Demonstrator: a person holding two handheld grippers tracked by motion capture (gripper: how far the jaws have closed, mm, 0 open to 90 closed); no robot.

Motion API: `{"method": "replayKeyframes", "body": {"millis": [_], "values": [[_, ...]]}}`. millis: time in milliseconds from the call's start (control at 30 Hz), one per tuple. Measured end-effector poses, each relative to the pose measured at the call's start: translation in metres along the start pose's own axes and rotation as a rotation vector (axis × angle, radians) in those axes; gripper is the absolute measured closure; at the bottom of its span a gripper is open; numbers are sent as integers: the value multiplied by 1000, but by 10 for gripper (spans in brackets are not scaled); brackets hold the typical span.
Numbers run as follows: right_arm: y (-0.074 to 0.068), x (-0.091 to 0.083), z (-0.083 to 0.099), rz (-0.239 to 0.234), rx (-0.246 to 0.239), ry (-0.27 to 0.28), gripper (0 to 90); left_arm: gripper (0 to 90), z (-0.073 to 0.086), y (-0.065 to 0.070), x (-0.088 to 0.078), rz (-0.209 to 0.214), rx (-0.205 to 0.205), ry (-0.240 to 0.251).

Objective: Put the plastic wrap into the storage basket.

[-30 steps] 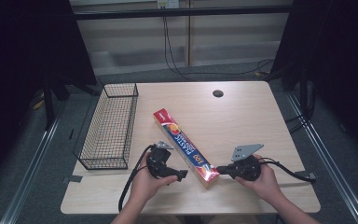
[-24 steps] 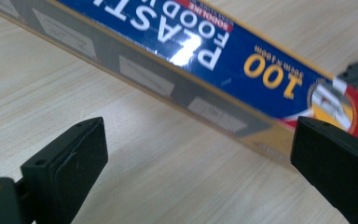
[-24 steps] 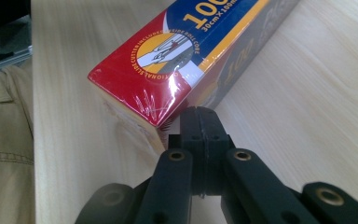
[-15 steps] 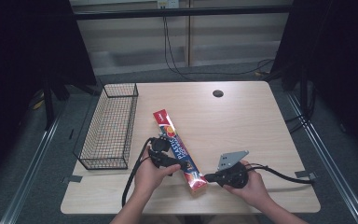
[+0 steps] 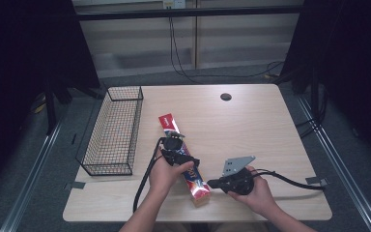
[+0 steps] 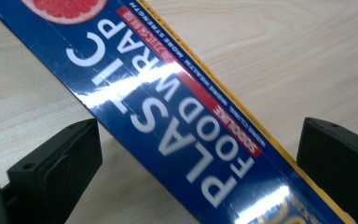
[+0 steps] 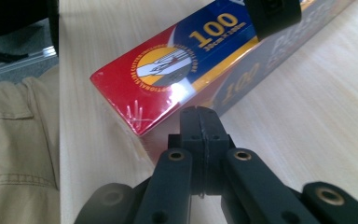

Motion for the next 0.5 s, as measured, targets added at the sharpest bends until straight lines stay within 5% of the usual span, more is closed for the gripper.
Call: {"method": "replayKeyframes", "body": {"millis": [267, 500], "values": [[20, -21, 11, 88, 40, 22, 833, 4, -8, -4, 13, -39, -60, -52], [31, -35, 16, 139, 68, 43, 778, 31, -14, -4, 12, -57, -62, -124]]}}
Point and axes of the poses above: each handheld gripper's, and its own axes: x roughly forward along the jaws, z roughly out of its underside, y roughly to its right, the point moved 4 cm from there along x, roughly forward along the jaws, and after that the axes turned 2 degrees about -x, right-handed, at the moved point
